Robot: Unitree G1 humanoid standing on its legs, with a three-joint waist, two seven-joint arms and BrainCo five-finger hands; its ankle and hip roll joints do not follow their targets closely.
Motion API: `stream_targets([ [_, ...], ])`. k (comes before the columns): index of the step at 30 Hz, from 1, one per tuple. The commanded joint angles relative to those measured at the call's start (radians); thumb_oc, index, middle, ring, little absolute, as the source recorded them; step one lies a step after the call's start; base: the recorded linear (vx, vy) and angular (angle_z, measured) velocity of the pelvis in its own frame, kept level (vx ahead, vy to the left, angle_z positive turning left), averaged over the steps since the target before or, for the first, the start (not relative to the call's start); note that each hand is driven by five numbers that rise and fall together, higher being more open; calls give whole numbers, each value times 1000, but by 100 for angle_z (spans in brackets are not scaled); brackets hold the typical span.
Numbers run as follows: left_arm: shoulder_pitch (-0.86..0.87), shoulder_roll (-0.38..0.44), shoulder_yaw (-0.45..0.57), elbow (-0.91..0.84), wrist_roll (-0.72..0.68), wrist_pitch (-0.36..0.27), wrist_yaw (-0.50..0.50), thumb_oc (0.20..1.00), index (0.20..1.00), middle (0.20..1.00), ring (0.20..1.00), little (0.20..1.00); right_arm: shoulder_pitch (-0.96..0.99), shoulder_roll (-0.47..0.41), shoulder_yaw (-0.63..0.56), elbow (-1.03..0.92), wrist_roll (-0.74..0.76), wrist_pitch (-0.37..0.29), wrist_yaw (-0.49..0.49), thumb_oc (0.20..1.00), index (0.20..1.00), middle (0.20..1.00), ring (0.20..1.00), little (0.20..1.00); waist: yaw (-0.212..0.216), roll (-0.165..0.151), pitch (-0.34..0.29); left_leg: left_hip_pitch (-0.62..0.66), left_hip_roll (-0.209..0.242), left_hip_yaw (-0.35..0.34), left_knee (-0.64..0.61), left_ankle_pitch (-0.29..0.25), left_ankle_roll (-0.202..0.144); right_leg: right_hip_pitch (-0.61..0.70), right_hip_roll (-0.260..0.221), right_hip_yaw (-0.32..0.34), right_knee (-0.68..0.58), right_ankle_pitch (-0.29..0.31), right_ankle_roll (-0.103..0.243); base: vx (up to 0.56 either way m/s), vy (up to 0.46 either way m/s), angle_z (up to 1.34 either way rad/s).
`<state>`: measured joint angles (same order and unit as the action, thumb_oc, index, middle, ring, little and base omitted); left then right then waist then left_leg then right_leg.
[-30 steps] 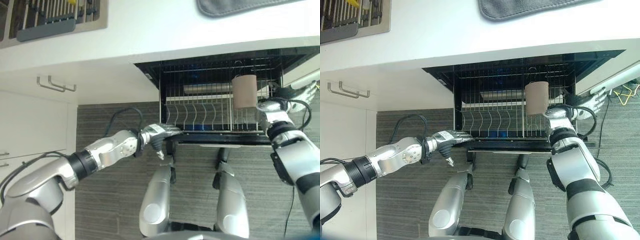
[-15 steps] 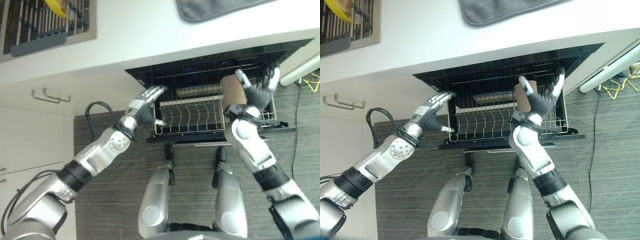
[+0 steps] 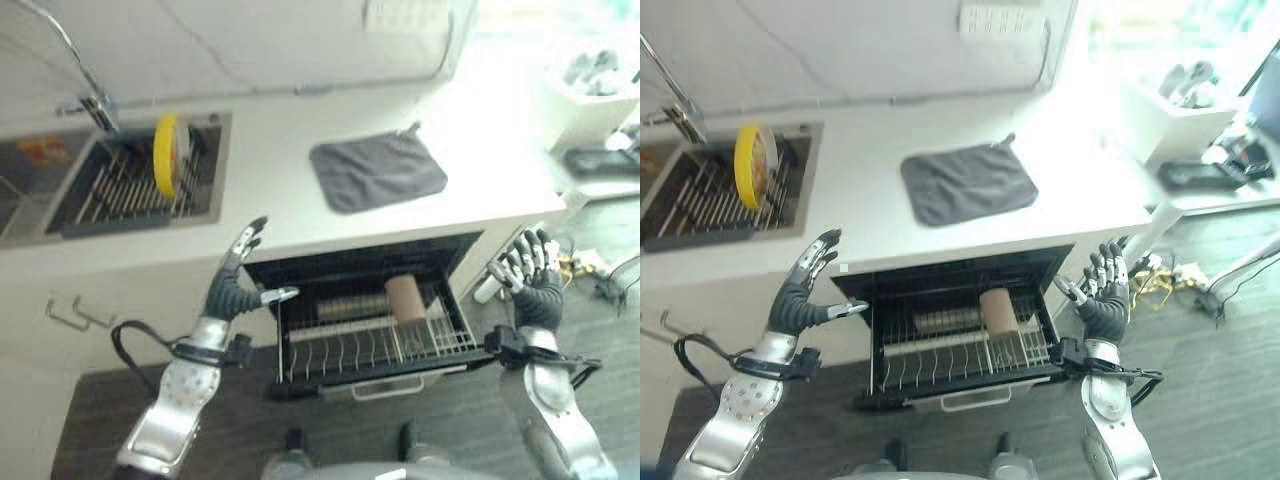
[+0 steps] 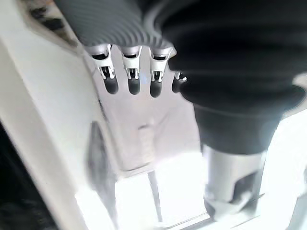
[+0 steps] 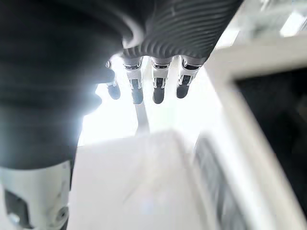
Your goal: Place the dishes in the dishwasher.
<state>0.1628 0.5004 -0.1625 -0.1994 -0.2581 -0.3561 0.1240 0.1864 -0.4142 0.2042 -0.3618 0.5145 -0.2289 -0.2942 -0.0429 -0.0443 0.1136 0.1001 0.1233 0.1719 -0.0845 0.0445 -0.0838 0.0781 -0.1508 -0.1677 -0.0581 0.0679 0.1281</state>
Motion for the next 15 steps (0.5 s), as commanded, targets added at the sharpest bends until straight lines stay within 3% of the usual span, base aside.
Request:
stream_targets([
  [1, -181, 26, 8, -15, -120, -138, -39, 1000, 1000, 1000, 1000, 1000, -179, -63, 5, 11, -15, -117, 187, 1000, 1000, 1000, 1000, 1000, 21, 27, 42, -35, 15, -8, 9, 18, 30, -13, 2, -7, 73, -43, -20, 41, -37, -4],
  [7, -281, -9, 46, 23, -138, -157, -24, 1000, 1000, 1000, 1000, 1000, -322, -112, 3, 34, 16, -147, 267, 1000, 1000, 1000, 1000, 1000, 57, 21, -17, -23, 17, -62, -3, 11, 14, 48, 13, -36, 25, -44, -25, 14, -50, 4],
  [9, -320, -19, 62, 50, -137, -162, -30, 1000, 1000, 1000, 1000, 1000, -383, -106, 0, 57, 72, -103, 290, 1000, 1000, 1000, 1000, 1000, 66, 20, -27, -17, 18, -72, -3, 12, 10, 59, 10, -45, 21, -46, -27, 33, -37, 17],
  [11, -347, -25, 79, 70, -125, -154, -30, 1000, 1000, 1000, 1000, 1000, -426, -83, -1, 94, 226, -59, 353, 1000, 1000, 1000, 1000, 1000, 73, 22, -36, -10, 18, -79, -3, 11, 9, 69, 8, -51, 14, -44, -28, 61, -26, 17],
  [15, -340, -30, 103, 83, -106, -137, -53, 1000, 1000, 1000, 1000, 1000, -424, -31, -8, 117, 226, -35, 406, 1000, 1000, 1000, 1000, 1000, 79, 30, -49, 1, 25, -80, -3, 9, 3, 82, 2, -56, -10, -34, -24, 61, -23, 9],
])
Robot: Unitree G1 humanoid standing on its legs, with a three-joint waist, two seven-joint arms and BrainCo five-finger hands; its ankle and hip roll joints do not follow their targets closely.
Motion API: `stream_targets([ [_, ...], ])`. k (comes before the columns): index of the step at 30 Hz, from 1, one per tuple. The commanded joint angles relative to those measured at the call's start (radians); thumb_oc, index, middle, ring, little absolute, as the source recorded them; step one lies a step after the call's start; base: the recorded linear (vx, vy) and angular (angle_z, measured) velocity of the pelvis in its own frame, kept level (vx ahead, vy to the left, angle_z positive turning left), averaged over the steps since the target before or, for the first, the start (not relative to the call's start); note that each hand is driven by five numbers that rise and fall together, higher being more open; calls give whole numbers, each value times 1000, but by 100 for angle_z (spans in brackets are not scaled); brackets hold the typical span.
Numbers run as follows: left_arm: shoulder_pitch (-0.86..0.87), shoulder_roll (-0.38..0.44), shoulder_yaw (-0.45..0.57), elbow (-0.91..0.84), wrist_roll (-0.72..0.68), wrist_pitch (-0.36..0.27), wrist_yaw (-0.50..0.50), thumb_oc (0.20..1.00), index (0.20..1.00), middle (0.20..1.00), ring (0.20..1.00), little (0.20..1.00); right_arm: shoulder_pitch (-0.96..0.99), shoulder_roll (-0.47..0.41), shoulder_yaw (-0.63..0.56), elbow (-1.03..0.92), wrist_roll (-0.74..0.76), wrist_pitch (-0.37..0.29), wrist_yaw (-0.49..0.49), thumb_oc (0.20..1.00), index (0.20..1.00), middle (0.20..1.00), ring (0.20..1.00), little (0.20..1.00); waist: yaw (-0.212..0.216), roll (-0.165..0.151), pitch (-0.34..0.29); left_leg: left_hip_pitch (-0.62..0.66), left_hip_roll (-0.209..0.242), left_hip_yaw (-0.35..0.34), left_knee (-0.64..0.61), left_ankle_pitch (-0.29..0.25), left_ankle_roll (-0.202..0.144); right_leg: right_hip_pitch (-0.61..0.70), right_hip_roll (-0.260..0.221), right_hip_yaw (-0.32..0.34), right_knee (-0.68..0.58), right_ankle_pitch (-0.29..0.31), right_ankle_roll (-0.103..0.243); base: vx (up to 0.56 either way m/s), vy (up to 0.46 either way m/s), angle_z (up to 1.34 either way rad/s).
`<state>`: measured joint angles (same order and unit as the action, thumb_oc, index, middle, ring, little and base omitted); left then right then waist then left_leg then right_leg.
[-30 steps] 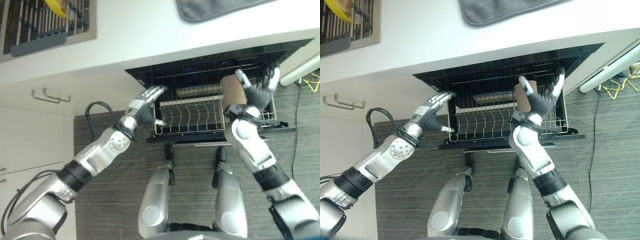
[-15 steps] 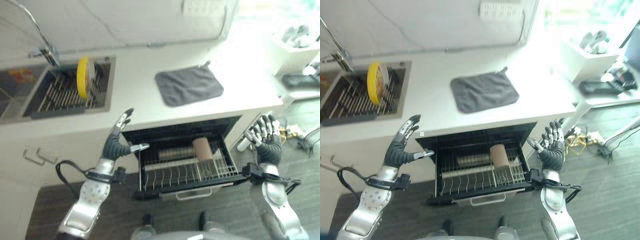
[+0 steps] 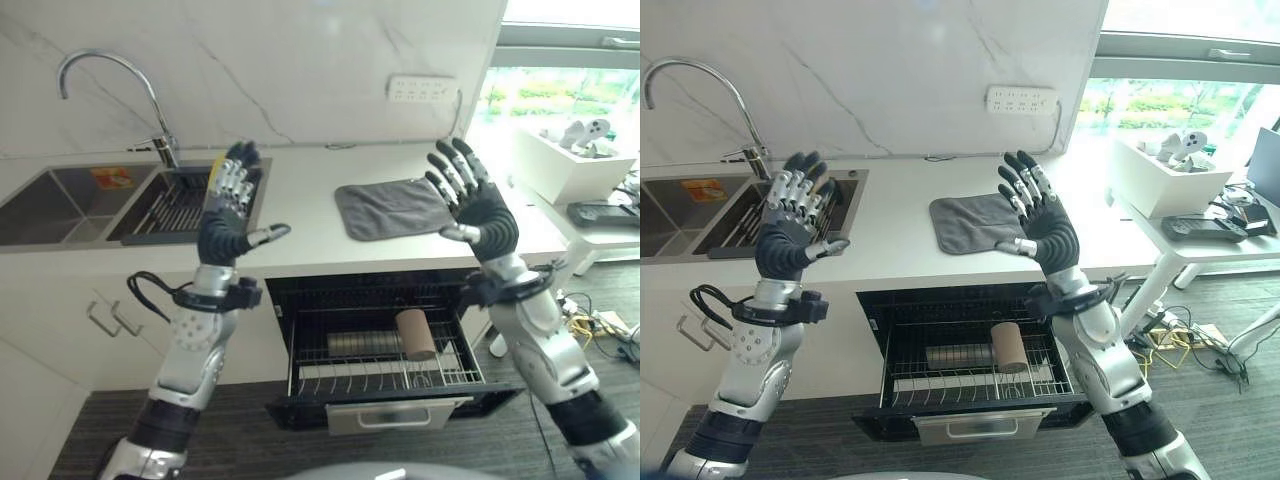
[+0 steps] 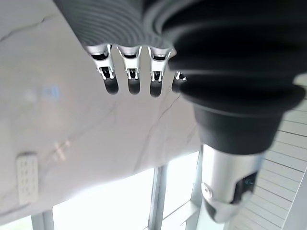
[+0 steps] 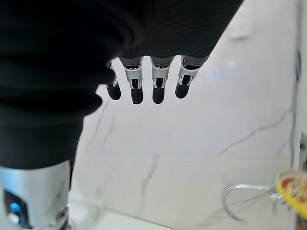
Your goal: Place the dishes in the dishwasher.
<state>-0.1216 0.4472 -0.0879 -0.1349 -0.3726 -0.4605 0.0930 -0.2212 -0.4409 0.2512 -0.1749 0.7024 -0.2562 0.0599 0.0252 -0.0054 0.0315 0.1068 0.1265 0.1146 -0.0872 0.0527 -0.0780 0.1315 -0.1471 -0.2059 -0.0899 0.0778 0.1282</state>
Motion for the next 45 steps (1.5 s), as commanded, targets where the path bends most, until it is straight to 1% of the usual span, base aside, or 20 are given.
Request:
stream_targets([
  [1, -42, 22, 35, 6, 19, -25, -34, 1000, 1000, 1000, 1000, 1000, -12, 0, -57, -69, 24, 6, 62, 1000, 1000, 1000, 1000, 1000, 15, -7, 29, -4, 21, -25, 0, -1, -4, 32, -5, -21, 12, -39, -21, 64, -21, 4],
  [10, 18, 55, 63, -29, 84, 53, -84, 1000, 1000, 1000, 1000, 1000, 2, 17, -57, -29, -33, -3, 2, 1000, 1000, 1000, 1000, 1000, 37, 1, 31, -2, 10, -41, 0, -10, 1, 34, -22, -24, 5, -29, -5, 50, -5, 9],
  [15, 29, 83, 63, -11, 91, 53, -84, 1000, 1000, 1000, 1000, 1000, -6, 13, -60, -1, -13, -12, -6, 1000, 1000, 1000, 1000, 1000, 45, 5, 46, 10, 4, -56, 0, -11, 4, 34, -23, -11, 14, -30, -7, -4, -17, 4],
  [19, -56, 92, 22, 82, 115, 29, -20, 1000, 1000, 1000, 1000, 1000, -140, 40, -18, 112, -25, -25, -36, 1000, 1000, 1000, 1000, 1000, 68, 8, 85, 15, 8, -98, 22, -2, 4, 29, -19, 3, 46, -46, -22, -86, -77, 4],
  [23, -30, 105, 67, 57, 113, 45, -27, 1000, 1000, 1000, 1000, 1000, -108, 33, -28, 92, -21, -38, -30, 1000, 1000, 1000, 1000, 1000, 86, 2, 87, 11, 13, -131, 12, 21, -1, 38, 6, 1, 50, -54, -33, 3, -108, 13],
  [27, -18, 105, 89, 55, 66, 19, -77, 1000, 1000, 1000, 1000, 1000, -34, 14, -82, 52, -48, -64, -12, 1000, 1000, 1000, 1000, 1000, 60, 10, 100, -44, -5, -114, 73, 19, 8, 1, 39, 9, 149, -108, -65, -36, 86, 37],
  [29, -26, 94, 78, 77, 49, -18, -101, 1000, 1000, 1000, 1000, 1000, -28, 5, -109, 48, -73, -79, -25, 1000, 1000, 1000, 1000, 1000, 30, 14, 121, -60, 33, -78, 109, 25, -7, -31, 22, 8, 206, -123, -67, -118, 396, 72],
  [30, -32, 90, 77, 93, 53, -31, -105, 1000, 1000, 1000, 1000, 1000, -48, 2, -114, 56, -78, -77, -26, 1000, 1000, 1000, 1000, 1000, 27, 17, 126, -64, 52, -110, 126, 23, -19, -37, 9, 30, 222, -131, -65, -64, 324, 69],
  [31, -32, 90, 77, 93, 53, -31, -105, 1000, 1000, 1000, 1000, 1000, -48, 2, -114, 56, -78, -77, -26, 1000, 1000, 1000, 1000, 1000, 27, 17, 126, -64, 52, -110, 126, 23, -19, -37, 9, 30, 222, -131, -65, -34, 588, 34],
  [32, -39, 94, 88, 119, 53, -50, -120, 1000, 1000, 1000, 1000, 1000, -74, -10, -125, 66, -77, -72, -26, 1000, 1000, 1000, 1000, 1000, 28, 27, 128, -59, 68, -176, 147, 13, -36, -48, -23, 65, 245, -145, -49, -23, 592, 20],
  [33, -46, 102, 91, 119, 55, -39, -119, 1000, 1000, 1000, 1000, 1000, -82, -16, -123, 70, -70, -70, -28, 1000, 1000, 1000, 1000, 1000, 24, 31, 126, -51, 57, -182, 147, -12, -32, -49, -37, 77, 246, -147, -38, -31, 879, -11],
  [34, -40, 118, 77, 123, 67, -39, -107, 1000, 1000, 1000, 1000, 1000, -81, -19, -127, 74, -57, -69, -35, 1000, 1000, 1000, 1000, 1000, 14, 38, 122, -35, 43, -151, 152, -42, -27, -52, -73, 84, 248, -136, -13, -32, 582, -37],
  [35, -31, 126, 75, 112, 74, -40, -105, 1000, 1000, 1000, 1000, 1000, -66, -19, -133, 75, -41, -82, -30, 1000, 1000, 1000, 1000, 1000, 17, 34, 123, -38, 18, -158, 173, -61, -18, -53, -91, 95, 237, -108, 7, -61, 564, -73],
  [37, -28, 143, 77, 85, 75, -23, -118, 1000, 1000, 1000, 1000, 1000, -41, -4, -152, 75, -52, -116, -27, 1000, 1000, 1000, 1000, 1000, 21, 27, 126, -40, -23, -150, 193, -94, 12, -66, -156, 100, 210, -11, 41, -98, 387, -57],
  [38, -37, 165, 72, 86, 93, -12, -110, 1000, 1000, 1000, 1000, 1000, -49, 18, -149, 82, -69, -122, -39, 1000, 1000, 1000, 1000, 1000, 35, 20, 124, -34, -55, -150, 182, -111, 31, -71, -200, 89, 170, 65, 57, -153, 379, -15],
  [39, -38, 199, 79, 93, 74, -13, -123, 1000, 1000, 1000, 1000, 1000, -60, 28, -145, 87, -71, -127, -60, 1000, 1000, 1000, 1000, 1000, 59, 15, 119, -29, -81, -133, 175, -126, 46, -85, -240, 46, 133, 140, 71, -149, 327, -43],
  [40, -34, 209, 86, 96, 69, -18, -132, 1000, 1000, 1000, 1000, 1000, -63, 31, -142, 87, -72, -128, -68, 1000, 1000, 1000, 1000, 1000, 67, 14, 116, -25, -86, -122, 169, -129, 50, -91, -246, 25, 126, 157, 75, -204, 380, -65],
  [41, -23, 237, 93, 99, 78, -25, -125, 1000, 1000, 1000, 1000, 1000, -80, 50, -121, 97, -83, -130, -82, 1000, 1000, 1000, 1000, 1000, 81, 19, 110, -15, -101, -93, 146, -129, 75, -115, -188, 12, 167, 126, 66, -173, 310, -83],
  [43, -13, 226, 91, 87, 85, -20, -120, 1000, 1000, 1000, 1000, 1000, -61, 44, -122, 88, -82, -137, -79, 1000, 1000, 1000, 1000, 1000, 71, 19, 100, -27, -122, -96, 126, -103, 98, -120, -94, 22, 205, 47, 39, -144, 269, -45],
  [45, -4, 210, 89, 72, 115, -11, -106, 1000, 1000, 1000, 1000, 1000, -40, 38, -125, 73, -74, -153, -64, 1000, 1000, 1000, 1000, 1000, 64, 19, 98, -30, -143, -111, 92, -83, 122, -142, 5, 43, 300, -20, 10, -108, 144, 3],
])
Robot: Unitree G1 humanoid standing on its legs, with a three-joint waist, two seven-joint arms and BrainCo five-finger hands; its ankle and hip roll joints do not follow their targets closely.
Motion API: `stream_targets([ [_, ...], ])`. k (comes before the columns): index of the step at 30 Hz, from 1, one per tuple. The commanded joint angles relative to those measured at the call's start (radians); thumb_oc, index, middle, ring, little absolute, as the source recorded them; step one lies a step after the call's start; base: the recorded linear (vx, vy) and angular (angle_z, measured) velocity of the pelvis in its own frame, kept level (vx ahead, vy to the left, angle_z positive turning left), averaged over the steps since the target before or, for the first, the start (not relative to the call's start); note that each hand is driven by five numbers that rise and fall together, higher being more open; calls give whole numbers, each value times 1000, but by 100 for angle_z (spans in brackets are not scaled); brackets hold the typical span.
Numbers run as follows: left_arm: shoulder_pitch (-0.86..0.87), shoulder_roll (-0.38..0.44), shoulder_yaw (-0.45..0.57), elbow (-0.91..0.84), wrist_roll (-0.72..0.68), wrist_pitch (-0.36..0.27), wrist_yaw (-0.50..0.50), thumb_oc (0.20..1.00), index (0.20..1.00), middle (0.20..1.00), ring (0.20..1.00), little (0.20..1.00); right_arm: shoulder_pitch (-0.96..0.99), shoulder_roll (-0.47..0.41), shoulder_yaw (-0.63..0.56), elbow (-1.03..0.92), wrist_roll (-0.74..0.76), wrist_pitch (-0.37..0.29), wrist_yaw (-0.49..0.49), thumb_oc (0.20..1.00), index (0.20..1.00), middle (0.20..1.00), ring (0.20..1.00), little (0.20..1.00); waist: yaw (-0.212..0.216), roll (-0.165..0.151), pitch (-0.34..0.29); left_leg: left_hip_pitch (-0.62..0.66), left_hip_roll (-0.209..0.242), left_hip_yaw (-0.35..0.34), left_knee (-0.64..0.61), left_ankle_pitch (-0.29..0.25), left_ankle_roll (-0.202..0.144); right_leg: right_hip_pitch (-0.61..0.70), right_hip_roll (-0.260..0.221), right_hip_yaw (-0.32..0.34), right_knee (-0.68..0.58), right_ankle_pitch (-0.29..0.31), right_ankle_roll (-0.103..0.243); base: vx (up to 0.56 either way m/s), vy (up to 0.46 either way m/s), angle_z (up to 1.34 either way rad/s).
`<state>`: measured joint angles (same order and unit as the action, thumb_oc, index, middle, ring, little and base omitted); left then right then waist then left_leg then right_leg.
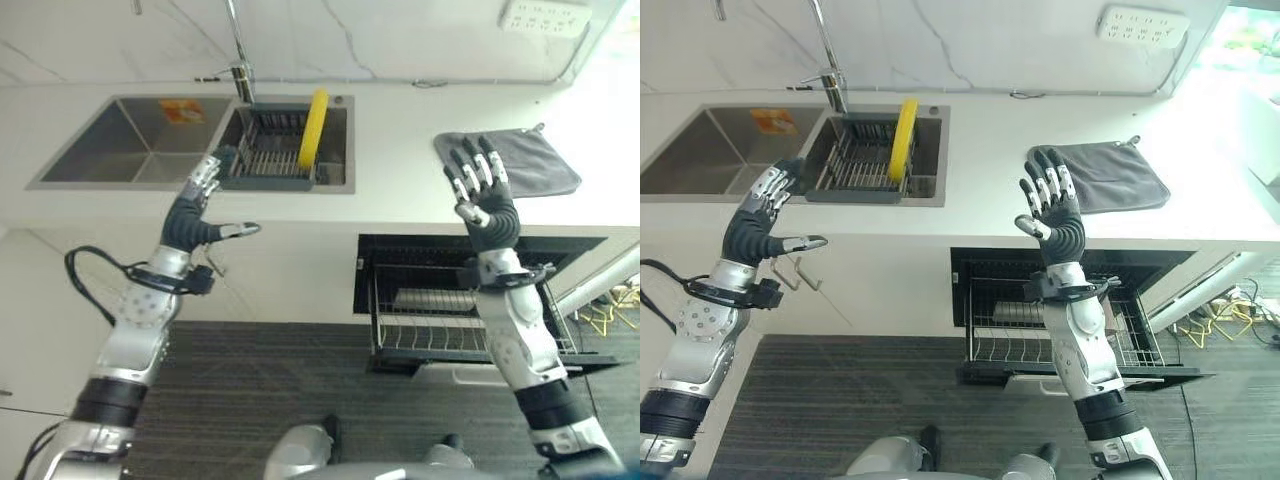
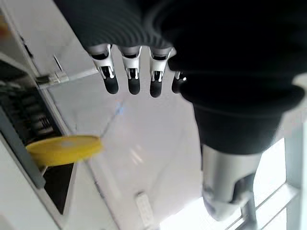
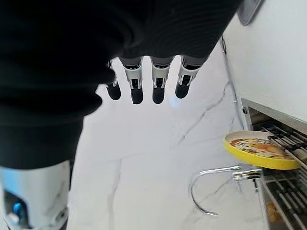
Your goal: Place the dishes in the dishwasher.
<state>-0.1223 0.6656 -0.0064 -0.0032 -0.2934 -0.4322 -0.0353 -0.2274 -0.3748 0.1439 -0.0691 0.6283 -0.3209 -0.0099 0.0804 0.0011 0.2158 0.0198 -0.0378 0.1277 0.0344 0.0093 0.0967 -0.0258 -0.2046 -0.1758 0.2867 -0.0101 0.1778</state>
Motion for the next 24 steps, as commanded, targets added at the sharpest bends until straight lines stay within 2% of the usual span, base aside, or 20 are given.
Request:
stream_targets([
  [1, -2, -19, 4, -67, 50, -36, 24, 1000, 1000, 1000, 1000, 1000, -19, -32, -23, -46, 0, -98, 9, 1000, 1000, 1000, 1000, 1000, 3, 4, -86, 49, 0, -144, -45, -30, -41, 8, 134, 38, -44, 50, -57, -85, 60, -10],
  [3, -25, -29, -13, -47, 63, -34, 24, 1000, 1000, 1000, 1000, 1000, -41, -33, -16, -31, -15, -103, -2, 1000, 1000, 1000, 1000, 1000, 1, -3, -94, 52, -29, -170, -73, -14, -34, 24, 165, 34, -74, 27, -82, -68, -40, -4],
  [4, -42, -32, -30, -19, 61, -38, 39, 1000, 1000, 1000, 1000, 1000, -57, -39, -12, -17, -11, -100, -7, 1000, 1000, 1000, 1000, 1000, -8, 1, -100, 62, -30, -181, -85, -6, -41, 46, 178, 44, -128, -1, -102, -38, -86, -5],
  [6, -39, -38, -33, -14, 59, -41, 48, 1000, 1000, 1000, 1000, 1000, -63, -43, -10, -13, -4, -97, -6, 1000, 1000, 1000, 1000, 1000, -10, 5, -105, 69, -27, -179, -94, 1, -48, 63, 182, 44, -171, -6, -110, -17, -81, -1],
  [7, -18, -50, -31, -23, 81, -38, 56, 1000, 1000, 1000, 1000, 1000, -63, -48, -13, -22, 6, -87, 0, 1000, 1000, 1000, 1000, 1000, -15, 7, -112, 75, -22, -173, -105, 8, -57, 89, 194, 68, -237, 9, -117, -33, -99, 4],
  [10, -7, -55, -32, -30, 88, -31, 64, 1000, 1000, 1000, 1000, 1000, -55, -55, -26, -38, 17, -60, 21, 1000, 1000, 1000, 1000, 1000, -24, 5, -119, 72, -14, -155, -107, 13, -67, 108, 205, 86, -287, 25, -121, -53, -93, -8],
  [11, -16, -62, -35, -28, 86, -23, 49, 1000, 1000, 1000, 1000, 1000, -44, -58, -31, -45, 11, -49, 23, 1000, 1000, 1000, 1000, 1000, -37, 0, -121, 67, -11, -130, -84, 5, -72, 119, 211, 97, -308, 32, -125, -62, -71, -4],
  [14, -30, -72, -57, -23, 76, -20, 20, 1000, 1000, 1000, 1000, 1000, -22, -76, -44, -45, 14, -47, 14, 1000, 1000, 1000, 1000, 1000, -58, -7, -102, 37, -3, -93, 19, -22, -87, 130, 212, 111, -299, 34, -139, -54, -11, 30],
  [16, -46, -81, -69, -6, 65, -35, 0, 1000, 1000, 1000, 1000, 1000, -18, -73, -47, -33, -6, -55, 9, 1000, 1000, 1000, 1000, 1000, -59, -6, -89, 8, 14, -101, 24, 4, -111, 137, 213, 112, -284, 25, -141, -37, 62, 14],
  [18, -61, -82, -90, 5, 70, -33, 15, 1000, 1000, 1000, 1000, 1000, -24, -64, -36, -25, -25, -56, 1, 1000, 1000, 1000, 1000, 1000, -64, -1, -84, 14, 21, -104, -7, 14, -109, 144, 219, 116, -279, 6, -147, -19, 63, 26],
  [21, -69, -85, -95, 8, 72, -33, 12, 1000, 1000, 1000, 1000, 1000, 3, -75, -44, -33, -22, -69, 11, 1000, 1000, 1000, 1000, 1000, -67, 1, -89, 32, 35, -93, -56, 36, -117, 150, 209, 84, -281, -4, -144, 5, -24, 19],
  [22, -66, -84, -90, 4, 67, -30, 13, 1000, 1000, 1000, 1000, 1000, 8, -78, -47, -39, -19, -66, 11, 1000, 1000, 1000, 1000, 1000, -69, 1, -89, 36, 35, -90, -51, 30, -117, 149, 208, 82, -281, -5, -144, 68, -42, 18],
  [24, -43, -89, -69, -22, 58, -24, 15, 1000, 1000, 1000, 1000, 1000, 11, -87, -57, -51, -17, -55, 20, 1000, 1000, 1000, 1000, 1000, -71, -3, -77, 14, 19, -78, 49, -15, -111, 139, 197, 84, -262, -11, -152, 90, -15, 9],
])
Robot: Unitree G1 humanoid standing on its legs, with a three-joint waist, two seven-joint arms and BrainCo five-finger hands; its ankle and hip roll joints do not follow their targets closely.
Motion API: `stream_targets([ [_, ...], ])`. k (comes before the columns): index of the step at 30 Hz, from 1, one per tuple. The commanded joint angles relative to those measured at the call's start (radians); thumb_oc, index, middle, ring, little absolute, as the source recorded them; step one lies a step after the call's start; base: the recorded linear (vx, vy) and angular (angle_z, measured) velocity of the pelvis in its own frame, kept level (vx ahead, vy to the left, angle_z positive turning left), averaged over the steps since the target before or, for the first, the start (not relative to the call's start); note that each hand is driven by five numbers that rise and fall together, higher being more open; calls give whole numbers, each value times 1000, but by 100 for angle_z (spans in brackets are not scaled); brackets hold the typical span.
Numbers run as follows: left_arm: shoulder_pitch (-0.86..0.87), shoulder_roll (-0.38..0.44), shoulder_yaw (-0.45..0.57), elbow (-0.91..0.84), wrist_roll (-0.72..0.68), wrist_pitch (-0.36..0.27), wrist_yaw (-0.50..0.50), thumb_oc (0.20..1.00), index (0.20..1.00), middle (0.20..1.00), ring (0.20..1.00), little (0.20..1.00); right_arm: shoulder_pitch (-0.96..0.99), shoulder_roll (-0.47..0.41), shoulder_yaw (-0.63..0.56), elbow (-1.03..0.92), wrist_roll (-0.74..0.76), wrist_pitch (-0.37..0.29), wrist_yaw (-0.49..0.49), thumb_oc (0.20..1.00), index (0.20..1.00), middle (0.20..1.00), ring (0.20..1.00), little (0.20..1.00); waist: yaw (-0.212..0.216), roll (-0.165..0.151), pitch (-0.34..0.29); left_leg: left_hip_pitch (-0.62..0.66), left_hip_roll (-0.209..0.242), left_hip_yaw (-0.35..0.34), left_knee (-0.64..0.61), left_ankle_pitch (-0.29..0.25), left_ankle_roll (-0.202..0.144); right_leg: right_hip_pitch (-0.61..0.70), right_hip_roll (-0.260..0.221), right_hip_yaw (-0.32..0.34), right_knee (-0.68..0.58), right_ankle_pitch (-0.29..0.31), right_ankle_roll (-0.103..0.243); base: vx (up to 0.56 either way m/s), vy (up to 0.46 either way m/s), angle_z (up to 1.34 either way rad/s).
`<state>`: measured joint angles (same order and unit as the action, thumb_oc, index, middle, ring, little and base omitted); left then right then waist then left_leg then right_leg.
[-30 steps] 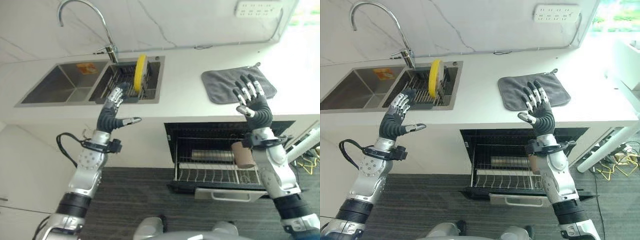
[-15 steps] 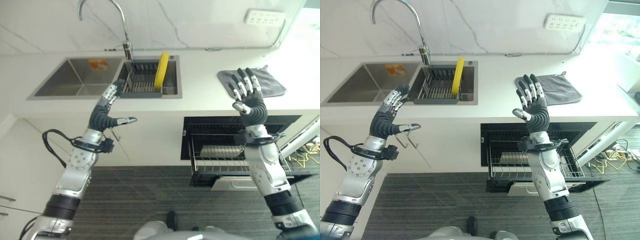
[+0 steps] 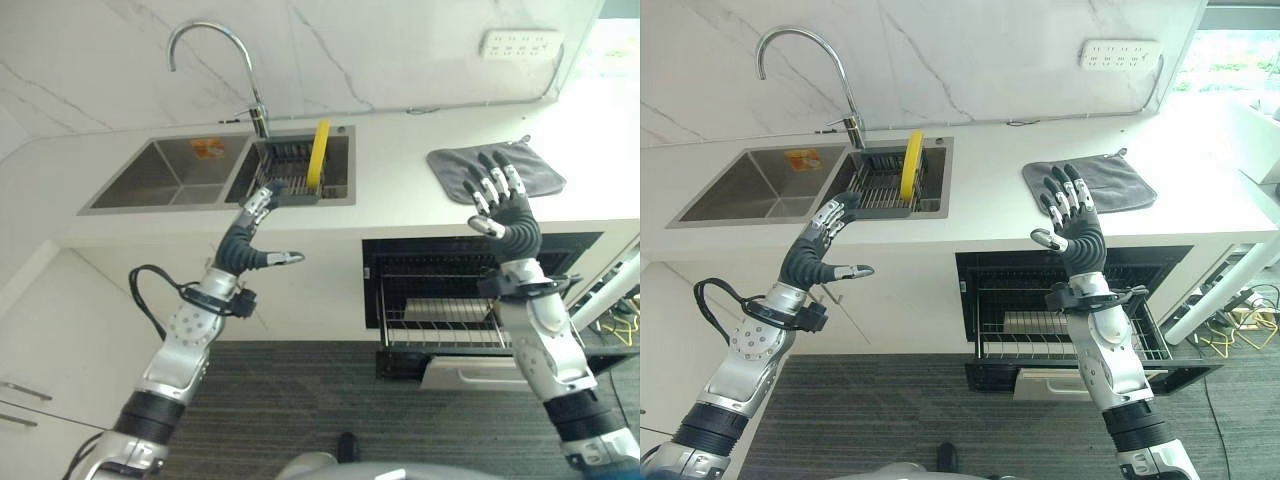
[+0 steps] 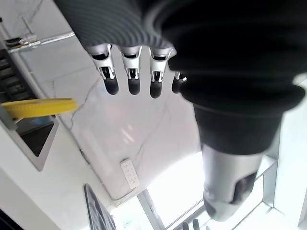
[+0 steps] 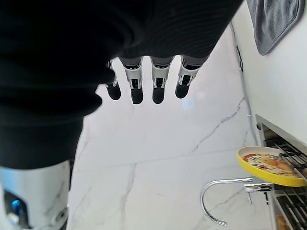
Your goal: Place the dishes in the dishwasher.
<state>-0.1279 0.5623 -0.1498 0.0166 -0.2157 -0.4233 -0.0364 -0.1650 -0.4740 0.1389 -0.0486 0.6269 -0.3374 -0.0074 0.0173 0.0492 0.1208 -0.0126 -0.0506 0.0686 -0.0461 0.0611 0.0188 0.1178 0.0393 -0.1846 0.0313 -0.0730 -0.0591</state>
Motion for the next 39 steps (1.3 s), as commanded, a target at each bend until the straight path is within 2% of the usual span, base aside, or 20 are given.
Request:
stream_targets([
  [1, -28, 6, 77, -53, -10, -33, 21, 1000, 1000, 1000, 1000, 1000, -50, 10, -56, -76, -15, -35, 15, 1000, 1000, 1000, 1000, 1000, -5, -52, 30, 27, 29, -10, 167, -72, -39, -4, -52, 88, 2, 55, 85, 107, 31, -2],
  [3, -16, -3, 85, -60, -13, -40, 21, 1000, 1000, 1000, 1000, 1000, -48, 18, -60, -73, -19, -39, 23, 1000, 1000, 1000, 1000, 1000, -1, -46, 53, -10, 59, 14, 162, -37, -63, 7, -52, 77, 22, 43, 84, 162, 99, -2],
  [5, -17, -11, 90, -60, -15, -35, 16, 1000, 1000, 1000, 1000, 1000, -62, 28, -50, -65, -40, -36, 11, 1000, 1000, 1000, 1000, 1000, 10, -32, 65, -40, 109, 3, 103, 56, -102, 34, -49, 77, 23, 22, 81, 250, 159, 0],
  [6, -14, -10, 92, -59, -17, -36, 19, 1000, 1000, 1000, 1000, 1000, -68, 29, -48, -62, -41, -32, 10, 1000, 1000, 1000, 1000, 1000, 14, -31, 67, -43, 120, -3, 82, 77, -110, 44, -49, 82, 19, 18, 80, 321, 225, -4],
  [8, -5, -12, 108, -54, -35, -37, 13, 1000, 1000, 1000, 1000, 1000, -84, 31, -39, -49, -52, -24, -22, 1000, 1000, 1000, 1000, 1000, 31, -22, 71, -76, 179, -58, 24, 169, -137, 71, -54, 109, 7, 6, 74, 398, 330, -18],
  [10, 4, -16, 122, -49, -30, -38, 15, 1000, 1000, 1000, 1000, 1000, -96, 30, -35, -44, -61, -13, -29, 1000, 1000, 1000, 1000, 1000, 40, -16, 71, -83, 198, -127, 20, 183, -145, 67, -67, 138, 20, -4, 77, 392, 387, -83],
  [12, 23, -17, 130, -56, -19, -42, 24, 1000, 1000, 1000, 1000, 1000, -107, 24, -29, -42, -60, -11, -44, 1000, 1000, 1000, 1000, 1000, 55, -10, 72, -70, 204, -196, 30, 166, -143, 52, -87, 169, 49, -16, 83, 436, 503, -95],
  [13, 27, -15, 136, -53, -14, -45, 16, 1000, 1000, 1000, 1000, 1000, -103, 15, -40, -43, -47, -12, -48, 1000, 1000, 1000, 1000, 1000, 53, -7, 70, -60, 198, -209, 55, 118, -136, 39, -107, 179, 77, -30, 91, 383, 488, -124],
  [16, 23, 4, 118, -56, 2, -32, 10, 1000, 1000, 1000, 1000, 1000, -79, 7, -68, -32, -14, -23, -78, 1000, 1000, 1000, 1000, 1000, 49, -10, 52, -20, 177, -186, 65, 44, -127, 33, -169, 172, 88, -22, 138, 387, 482, -96],
  [18, -15, 27, 89, -59, 3, -21, -27, 1000, 1000, 1000, 1000, 1000, -19, 12, -103, -37, -16, -67, -109, 1000, 1000, 1000, 1000, 1000, 48, -27, 28, 5, 158, -145, 65, 7, -106, 35, -252, 104, 71, 19, 199, 323, 440, -17],
  [22, -45, 94, 78, -54, -17, 3, -29, 1000, 1000, 1000, 1000, 1000, -7, 26, -106, -57, -28, -58, -126, 1000, 1000, 1000, 1000, 1000, 73, -36, 4, 9, 126, -79, 75, -30, -63, 8, -307, -8, 72, 65, 206, 118, 309, -8],
  [23, -30, 109, 94, -62, -8, 14, -2, 1000, 1000, 1000, 1000, 1000, -19, 37, -102, -56, -14, -42, -93, 1000, 1000, 1000, 1000, 1000, 95, -33, -5, 16, 130, -34, 57, -28, -58, 0, -318, -78, 78, 79, 208, -55, 177, -66],
  [24, -25, 114, 99, -65, -9, 15, 3, 1000, 1000, 1000, 1000, 1000, -32, 42, -94, -50, -14, -35, -92, 1000, 1000, 1000, 1000, 1000, 104, -32, -9, 21, 129, -17, 45, -27, -53, -11, -313, -87, 83, 81, 210, -85, 151, -107],
  [25, -19, 116, 107, -69, -16, 13, 11, 1000, 1000, 1000, 1000, 1000, -39, 45, -70, -42, -28, -31, -96, 1000, 1000, 1000, 1000, 1000, 105, -38, -15, 23, 116, 2, 33, -32, -42, -31, -252, -85, 59, 58, 200, -43, 74, -128],
  [26, -12, 110, 114, -78, -11, 18, 11, 1000, 1000, 1000, 1000, 1000, -34, 44, -68, -44, -28, -30, -90, 1000, 1000, 1000, 1000, 1000, 109, -43, -17, 21, 112, 11, 35, -36, -43, -30, -243, -101, 38, 62, 199, -50, 25, -110],
  [27, -2, 102, 117, -85, -1, 17, 22, 1000, 1000, 1000, 1000, 1000, -43, 41, -59, -38, -29, -29, -82, 1000, 1000, 1000, 1000, 1000, 113, -46, -17, 24, 107, 13, 41, -39, -43, -40, -252, -107, 32, 85, 193, -32, -55, -53],
  [28, -8, 95, 118, -90, -4, 25, 20, 1000, 1000, 1000, 1000, 1000, -57, 34, -54, -36, -36, -21, -92, 1000, 1000, 1000, 1000, 1000, 106, -49, -17, 19, 101, 7, 40, -38, -38, -42, -233, -76, 19, 80, 190, -40, -87, -17],
  [30, -12, 72, 117, -86, 8, 37, 22, 1000, 1000, 1000, 1000, 1000, -81, 35, -53, -25, -32, 1, -85, 1000, 1000, 1000, 1000, 1000, 108, -53, -22, 24, 105, 23, 29, -34, -43, -38, -230, -94, -19, 98, 192, -27, -82, -1],
  [33, 7, 46, 111, -95, 26, 40, 18, 1000, 1000, 1000, 1000, 1000, -94, 33, -44, -40, -38, 28, -91, 1000, 1000, 1000, 1000, 1000, 101, -54, -25, 36, 106, 15, 3, -28, -47, -32, -203, -58, -52, 102, 181, -7, -75, -3],
  [39, 25, 46, 112, -94, 27, 37, 4, 1000, 1000, 1000, 1000, 1000, -72, 31, -41, -63, -38, 74, -58, 1000, 1000, 1000, 1000, 1000, 90, -52, -41, 62, 107, 5, -31, -23, -50, -10, -188, -43, -93, 114, 178, 39, -42, -2],
])
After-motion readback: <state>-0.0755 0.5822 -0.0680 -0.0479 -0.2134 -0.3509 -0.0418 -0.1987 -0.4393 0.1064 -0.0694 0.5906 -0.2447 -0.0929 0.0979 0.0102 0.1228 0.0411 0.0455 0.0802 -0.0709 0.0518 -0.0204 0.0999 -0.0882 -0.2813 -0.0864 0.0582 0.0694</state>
